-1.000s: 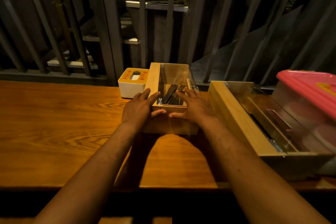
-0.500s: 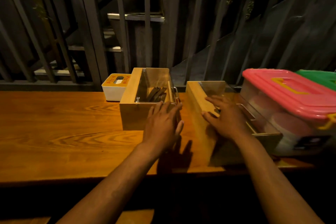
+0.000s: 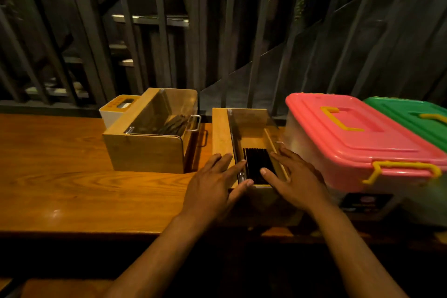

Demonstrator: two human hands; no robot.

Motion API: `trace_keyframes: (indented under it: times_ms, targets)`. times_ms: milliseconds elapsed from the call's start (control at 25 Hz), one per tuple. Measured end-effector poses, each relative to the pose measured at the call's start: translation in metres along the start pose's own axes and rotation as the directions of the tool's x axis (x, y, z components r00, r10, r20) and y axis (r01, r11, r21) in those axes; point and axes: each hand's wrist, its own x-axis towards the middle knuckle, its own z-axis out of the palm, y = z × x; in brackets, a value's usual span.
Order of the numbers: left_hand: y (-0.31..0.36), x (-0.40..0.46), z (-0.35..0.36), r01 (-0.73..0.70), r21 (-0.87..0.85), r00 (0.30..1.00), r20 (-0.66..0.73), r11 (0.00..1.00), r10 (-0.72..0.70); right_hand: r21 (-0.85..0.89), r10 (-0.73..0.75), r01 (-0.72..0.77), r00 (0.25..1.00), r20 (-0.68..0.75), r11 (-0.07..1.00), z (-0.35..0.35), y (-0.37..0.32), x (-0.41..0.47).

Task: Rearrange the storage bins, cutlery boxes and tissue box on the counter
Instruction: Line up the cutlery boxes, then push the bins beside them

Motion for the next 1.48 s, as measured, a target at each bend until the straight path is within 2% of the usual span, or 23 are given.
trace_keyframes:
  times_ms: [160,360,520,640,920,1240,1480]
  targets:
    - [0.001,0.001,-0.006,-0.002,0.103,0.999,0.039,0.995,-0.002,0.022,-0.099,0.097,0.991,0.086,0.995,-0.005,0.008,0.009]
    - [-0.028,0.013,-0.009,0.047,0.13,0.998,0.046,0.99,-0.053,0.134,-0.126,0.108,0.983,0.136,0.985,0.021,0.006,0.028]
    - [-0.05,0.031,-0.008,0.042,0.157,0.997,0.057,0.987,-0.051,0.011,-0.164,0.166,0.955,0.246,0.986,0.033,0.005,0.055]
    - [-0.064,0.049,-0.005,-0.005,0.191,0.999,0.036,0.982,-0.001,-0.04,-0.153,0.166,0.963,0.223,0.985,0.039,0.001,0.078]
    - [-0.092,0.088,0.002,-0.03,0.31,0.998,0.064,0.95,0.011,-0.101,-0.077,0.102,0.97,0.229,0.99,0.05,-0.002,0.121]
    - [-0.105,0.116,0.011,-0.019,0.287,0.998,0.068,0.958,-0.001,-0.065,-0.04,0.055,0.977,0.209,0.996,0.053,0.001,0.145]
    - [-0.103,0.123,0.013,-0.005,0.299,0.998,0.061,0.954,-0.014,-0.139,-0.02,0.056,0.969,0.247,0.989,0.052,0.001,0.152]
